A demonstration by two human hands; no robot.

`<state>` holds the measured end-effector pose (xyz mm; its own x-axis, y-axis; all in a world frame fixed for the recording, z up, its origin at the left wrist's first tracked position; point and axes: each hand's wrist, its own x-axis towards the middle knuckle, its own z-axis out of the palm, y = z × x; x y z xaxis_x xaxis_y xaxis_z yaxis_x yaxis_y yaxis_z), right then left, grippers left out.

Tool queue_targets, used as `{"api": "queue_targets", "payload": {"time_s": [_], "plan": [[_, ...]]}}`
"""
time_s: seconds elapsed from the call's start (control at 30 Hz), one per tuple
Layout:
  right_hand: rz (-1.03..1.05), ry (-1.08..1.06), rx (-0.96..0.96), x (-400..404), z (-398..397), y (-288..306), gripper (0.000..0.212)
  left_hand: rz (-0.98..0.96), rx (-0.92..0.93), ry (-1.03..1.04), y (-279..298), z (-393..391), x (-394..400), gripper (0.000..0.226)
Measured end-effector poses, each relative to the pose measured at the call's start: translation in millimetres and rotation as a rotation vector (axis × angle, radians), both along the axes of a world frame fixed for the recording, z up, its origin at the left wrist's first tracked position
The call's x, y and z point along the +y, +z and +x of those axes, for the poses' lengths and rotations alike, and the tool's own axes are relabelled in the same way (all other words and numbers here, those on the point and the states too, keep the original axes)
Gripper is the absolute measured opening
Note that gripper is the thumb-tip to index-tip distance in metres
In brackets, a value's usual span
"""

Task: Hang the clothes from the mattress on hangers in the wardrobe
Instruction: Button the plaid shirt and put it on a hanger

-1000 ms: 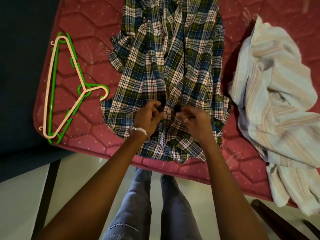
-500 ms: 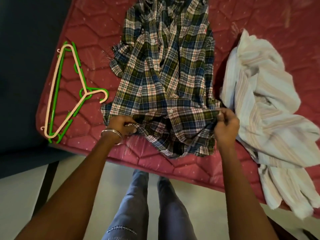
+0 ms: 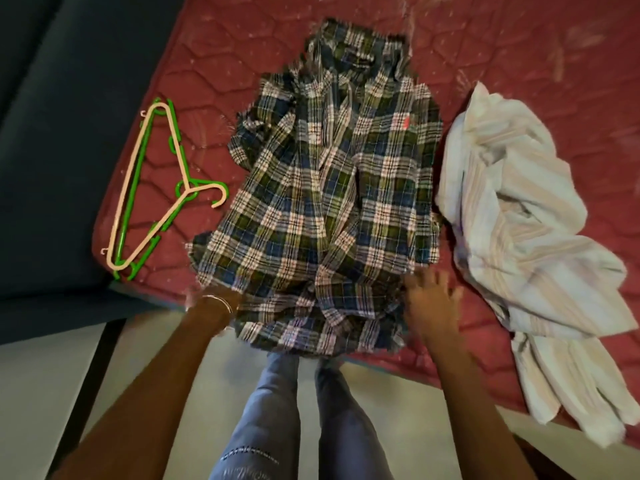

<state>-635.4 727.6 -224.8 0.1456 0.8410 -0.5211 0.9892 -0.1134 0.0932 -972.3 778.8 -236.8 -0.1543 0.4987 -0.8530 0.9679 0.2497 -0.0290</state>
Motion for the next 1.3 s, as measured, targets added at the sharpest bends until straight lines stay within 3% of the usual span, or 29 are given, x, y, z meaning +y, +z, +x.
{"api": "queue_targets", "payload": {"time_s": [0.07,0.1,0.13,0.2,0.3,0.37,0.4,0.5,0.63,0.7,0.8,0.9,1.03,1.1,1.17,1.23,1.3], "plan": [[0.308,-0.013,0.080,-8.2,-8.0,-3.0,0.034,0.116,0.124,-0.271,1.5,12.7,-9.8,0.029],[0.414,-0.026,0.209,-10.1,-13.6,-6.3,0.020,0.166,0.075,-0.334,-4.1,19.9,-20.3,0.028],[0.442,-0.034,0.361,-10.3,-22.7,-4.8,0.007,0.164,-0.032,-0.363,-10.1,27.3,-28.3,0.027],[0.326,0.078,0.552,-16.8,-50.1,-6.7,0.013,0.153,-0.181,-0.399,-17.0,49.6,-38.1,0.031],[0.072,0.258,0.406,-41.3,-87.5,-29.4,0.034,0.258,-0.152,-0.413,-32.1,78.5,-60.6,0.044],[-0.074,0.169,0.241,-53.9,-99.7,-43.7,0.055,0.314,-0.082,-0.382,-37.7,82.9,-68.0,0.053],[-0.083,0.117,0.174,-55.6,-99.2,-49.1,0.055,0.329,-0.061,-0.375,-41.3,80.5,-67.8,0.056],[0.042,0.040,0.103,-50.9,-86.7,-56.9,0.043,0.355,-0.113,-0.412,-43.8,70.2,-62.0,0.047],[0.273,0.091,0.281,-53.1,-74.7,-54.9,0.020,0.469,-0.378,-0.385,-42.0,46.7,-56.4,0.034],[0.378,0.101,0.366,-57.2,-76.3,-48.6,0.028,0.437,-0.557,-0.514,-37.5,37.6,-66.6,0.048],[0.457,0.216,0.440,-76.3,-91.4,-41.4,0.025,0.376,-0.522,-0.644,-32.8,34.4,-91.1,0.064],[0.271,0.330,0.409,-99.0,-113.6,-51.3,0.032,0.259,-0.450,-0.585,-35.7,42.1,-105.2,0.062],[-0.374,0.502,0.491,-104.9,-132.7,-68.3,0.028,-0.020,-0.327,-0.735,-45.9,47.1,-102.4,0.039],[-0.474,0.493,0.591,-93.7,-130.6,-62.8,0.025,-0.062,-0.262,-0.666,-51.2,43.0,-96.9,0.031],[-0.437,0.229,0.767,-77.0,-125.2,-47.4,0.024,-0.041,-0.193,-0.496,-50.2,36.0,-84.5,0.026],[-0.221,0.036,0.855,-58.7,-116.0,-38.5,0.021,0.067,-0.243,-0.360,-46.2,30.1,-69.2,0.022],[0.145,-0.010,0.682,-44.4,-107.0,-33.8,0.012,0.162,-0.318,-0.242,-38.7,29.6,-54.1,0.020]]}}
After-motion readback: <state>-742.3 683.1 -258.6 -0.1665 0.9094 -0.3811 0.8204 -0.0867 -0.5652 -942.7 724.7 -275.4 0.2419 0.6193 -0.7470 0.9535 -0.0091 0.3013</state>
